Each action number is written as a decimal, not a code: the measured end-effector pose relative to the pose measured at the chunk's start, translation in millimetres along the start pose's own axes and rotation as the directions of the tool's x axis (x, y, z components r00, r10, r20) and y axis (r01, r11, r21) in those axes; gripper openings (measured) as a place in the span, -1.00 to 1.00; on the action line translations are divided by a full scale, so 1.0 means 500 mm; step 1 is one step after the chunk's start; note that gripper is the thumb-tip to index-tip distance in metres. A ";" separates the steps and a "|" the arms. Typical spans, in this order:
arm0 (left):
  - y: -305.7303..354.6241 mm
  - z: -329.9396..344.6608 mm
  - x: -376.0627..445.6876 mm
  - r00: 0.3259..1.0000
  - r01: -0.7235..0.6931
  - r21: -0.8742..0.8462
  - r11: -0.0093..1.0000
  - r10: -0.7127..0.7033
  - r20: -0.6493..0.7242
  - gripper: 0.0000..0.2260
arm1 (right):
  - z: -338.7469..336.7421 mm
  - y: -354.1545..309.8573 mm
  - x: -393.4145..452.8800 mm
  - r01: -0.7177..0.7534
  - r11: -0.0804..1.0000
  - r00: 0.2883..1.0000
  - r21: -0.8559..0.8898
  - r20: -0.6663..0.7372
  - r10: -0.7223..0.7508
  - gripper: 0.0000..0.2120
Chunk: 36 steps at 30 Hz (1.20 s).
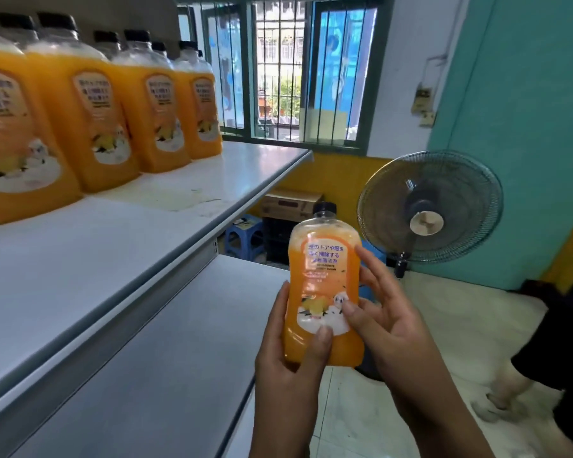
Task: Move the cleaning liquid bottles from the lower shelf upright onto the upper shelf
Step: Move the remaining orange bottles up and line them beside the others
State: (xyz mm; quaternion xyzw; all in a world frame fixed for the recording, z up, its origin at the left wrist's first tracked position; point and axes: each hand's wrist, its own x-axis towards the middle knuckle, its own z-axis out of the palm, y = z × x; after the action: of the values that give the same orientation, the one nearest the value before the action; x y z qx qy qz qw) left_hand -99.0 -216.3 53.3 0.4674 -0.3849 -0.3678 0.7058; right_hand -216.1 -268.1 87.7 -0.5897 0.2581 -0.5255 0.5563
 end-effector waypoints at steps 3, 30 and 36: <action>0.007 0.009 0.039 0.997 -0.029 0.011 1.000 0.029 0.069 -0.46 | -0.009 0.001 0.058 0.037 0.999 0.999 -0.002 0.011 -0.037 -0.43; 0.177 0.180 0.496 0.849 -0.153 0.988 0.001 0.513 0.131 -0.04 | -0.053 -0.080 0.695 0.360 0.925 0.862 0.123 0.336 -0.380 -0.39; 0.158 0.153 0.527 0.885 0.110 0.993 -0.035 0.458 -0.082 -0.27 | -0.008 -0.047 0.756 0.476 0.879 0.774 0.012 0.470 -0.426 -0.18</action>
State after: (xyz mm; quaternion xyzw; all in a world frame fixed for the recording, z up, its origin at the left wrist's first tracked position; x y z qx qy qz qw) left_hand -40.3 -453.8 200.9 0.8336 -0.4357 0.2137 0.2639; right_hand -107.3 -599.8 234.7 -0.7702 -0.0019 -0.4744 0.4264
